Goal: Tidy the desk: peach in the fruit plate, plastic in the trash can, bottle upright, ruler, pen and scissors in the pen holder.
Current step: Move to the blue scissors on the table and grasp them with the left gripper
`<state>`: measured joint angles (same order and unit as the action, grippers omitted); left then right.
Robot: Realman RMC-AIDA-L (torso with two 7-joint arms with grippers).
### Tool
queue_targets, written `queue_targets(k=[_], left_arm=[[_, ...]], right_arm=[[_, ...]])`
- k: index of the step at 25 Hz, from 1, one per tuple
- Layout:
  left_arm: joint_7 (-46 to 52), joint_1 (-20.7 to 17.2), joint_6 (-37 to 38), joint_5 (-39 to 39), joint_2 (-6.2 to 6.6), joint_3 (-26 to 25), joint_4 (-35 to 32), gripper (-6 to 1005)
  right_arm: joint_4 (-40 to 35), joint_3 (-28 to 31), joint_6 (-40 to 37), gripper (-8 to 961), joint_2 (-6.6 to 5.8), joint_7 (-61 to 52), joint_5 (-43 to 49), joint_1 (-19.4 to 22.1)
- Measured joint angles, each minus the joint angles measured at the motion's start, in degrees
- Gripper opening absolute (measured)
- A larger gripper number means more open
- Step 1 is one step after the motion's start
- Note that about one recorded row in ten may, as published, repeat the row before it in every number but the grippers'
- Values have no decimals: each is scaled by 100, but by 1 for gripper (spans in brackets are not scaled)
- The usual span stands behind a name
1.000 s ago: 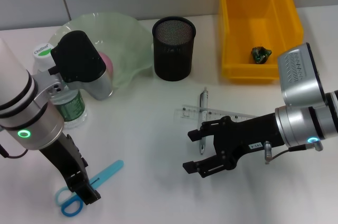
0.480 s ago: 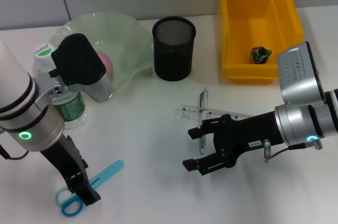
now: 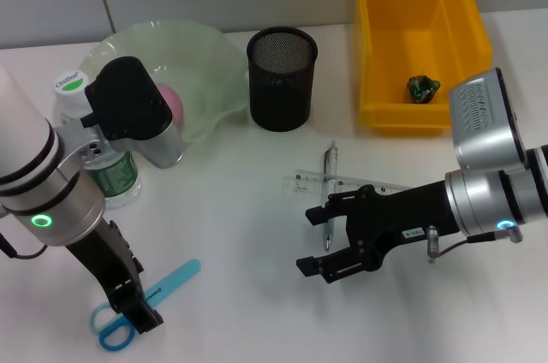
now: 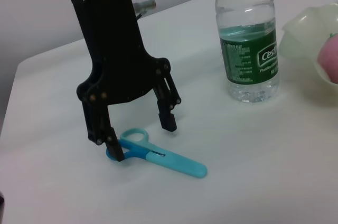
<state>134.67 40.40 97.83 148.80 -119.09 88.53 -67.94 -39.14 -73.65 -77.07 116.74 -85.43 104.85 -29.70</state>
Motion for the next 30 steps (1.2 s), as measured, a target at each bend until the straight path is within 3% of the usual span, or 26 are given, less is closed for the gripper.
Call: queue_targets(k=[30], left_arm=[[-167, -40, -114, -62, 0, 81, 141, 809]], right_arm=[[48, 0, 25, 828, -3, 0, 0, -44]])
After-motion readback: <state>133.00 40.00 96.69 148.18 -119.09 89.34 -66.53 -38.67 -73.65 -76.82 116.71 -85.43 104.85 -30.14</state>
